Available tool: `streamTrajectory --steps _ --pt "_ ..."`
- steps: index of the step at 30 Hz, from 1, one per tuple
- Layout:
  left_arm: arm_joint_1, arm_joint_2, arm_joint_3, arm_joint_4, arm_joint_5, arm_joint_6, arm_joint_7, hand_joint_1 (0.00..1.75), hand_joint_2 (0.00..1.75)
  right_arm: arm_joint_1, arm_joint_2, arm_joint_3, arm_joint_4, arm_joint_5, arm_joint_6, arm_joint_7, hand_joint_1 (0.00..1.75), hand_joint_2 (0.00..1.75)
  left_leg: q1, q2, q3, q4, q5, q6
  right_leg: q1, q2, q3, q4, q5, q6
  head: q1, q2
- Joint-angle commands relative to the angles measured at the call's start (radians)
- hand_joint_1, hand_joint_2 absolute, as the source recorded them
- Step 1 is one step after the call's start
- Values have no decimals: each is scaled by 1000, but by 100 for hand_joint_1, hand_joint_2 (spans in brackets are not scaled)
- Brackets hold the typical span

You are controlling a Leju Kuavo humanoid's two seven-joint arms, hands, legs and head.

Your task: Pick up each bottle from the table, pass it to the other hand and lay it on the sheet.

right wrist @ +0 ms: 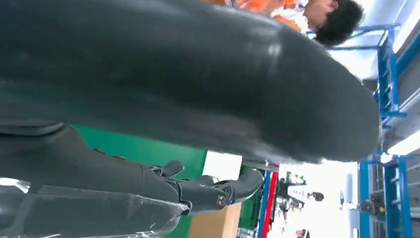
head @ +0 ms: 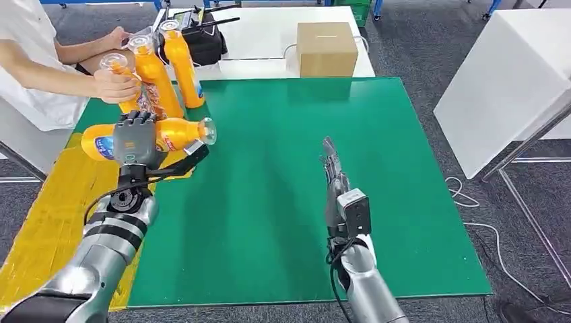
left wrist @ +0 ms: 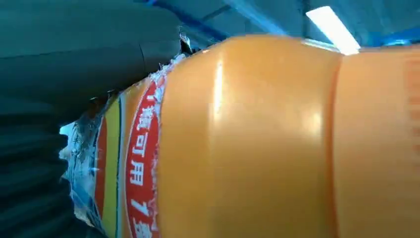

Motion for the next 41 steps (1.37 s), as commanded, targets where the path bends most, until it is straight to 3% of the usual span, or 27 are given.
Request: streamTrajectory --steps 1,8,12,22,23,24,34,41 --pt "-106 110 -247 266 -1 -9 49 175 175 -25 -82 -37 -24 -3 -19 -3 0 0 1 3 7 0 -4 -1 1 2 7 -1 -2 -1 0 0" --pt "-106 110 -247 266 -1 -9 49 175 175 -25 -82 -37 -24 -3 -19 -3 0 0 2 2 5 0 -3 -1 1 1 5 -1 -2 -1 0 0" --pt "-105 134 -333 368 -1 3 99 175 175 -17 -82 -45 -52 -3 -57 1 0 0 1 3 3 0 -2 -1 0 3 3 -1 -1 -1 0 0" --pt "-65 108 -217 444 86 -17 10 175 175 -39 -87 -31 -28 20 -63 5 0 0 1 4 6 0 -3 -1 1 4 5 -1 -2 -1 0 0" --pt "-59 105 -204 447 94 -19 5 21 175 -43 -87 -31 -23 19 -63 5 0 0 1 4 5 -1 -2 0 0 4 4 -1 -1 -1 0 0" --pt "-52 98 -183 446 111 -16 -9 0 175 -45 -86 -30 -20 19 -62 5 0 0 1 4 5 -1 -3 -1 0 4 5 -1 -2 -1 0 0" --pt "-41 72 -127 462 138 -80 -29 0 175 -78 -75 -11 14 49 -74 7 0 0 1 3 3 0 -2 0 0 3 3 -1 -1 -1 0 0" --pt "-17 51 -69 447 185 -82 -108 0 175 -68 -72 -7 20 71 -83 6 0 0 1 3 5 -1 -2 -1 0 2 5 -2 -1 -1 0 0"
